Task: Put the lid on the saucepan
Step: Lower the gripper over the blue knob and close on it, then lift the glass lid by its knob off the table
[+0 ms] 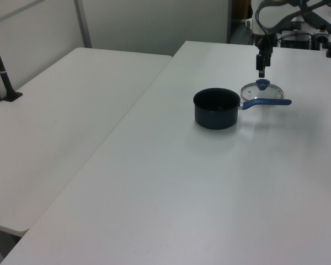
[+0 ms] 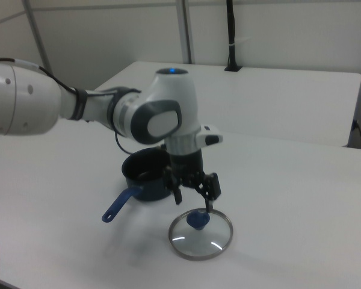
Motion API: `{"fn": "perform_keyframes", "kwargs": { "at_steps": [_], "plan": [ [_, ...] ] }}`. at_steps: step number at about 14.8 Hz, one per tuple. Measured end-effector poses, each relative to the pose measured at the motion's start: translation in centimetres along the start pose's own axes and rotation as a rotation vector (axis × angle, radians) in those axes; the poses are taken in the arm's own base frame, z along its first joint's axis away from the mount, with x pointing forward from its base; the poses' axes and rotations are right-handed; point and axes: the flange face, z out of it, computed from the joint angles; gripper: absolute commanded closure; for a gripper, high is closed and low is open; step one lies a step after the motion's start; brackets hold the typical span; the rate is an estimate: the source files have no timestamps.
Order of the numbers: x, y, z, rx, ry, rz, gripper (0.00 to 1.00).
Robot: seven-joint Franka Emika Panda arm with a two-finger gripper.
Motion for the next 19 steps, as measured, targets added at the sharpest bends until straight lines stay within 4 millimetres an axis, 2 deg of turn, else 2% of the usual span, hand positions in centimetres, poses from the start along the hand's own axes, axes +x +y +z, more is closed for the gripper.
{"fn": "perform_keyframes", "kwargs": {
  "at_steps": [4, 6, 19],
  "plan": [
    [-0.3, 0.2, 4.1, -0.026, 0.008, -0.060, 0.10],
    [0.0, 0.1, 5.2, -0.034, 0.008, -0.070, 0.12],
    [0.1, 0.1, 5.3, -0.037, 0.009, -0.075, 0.29]
  ]
}}
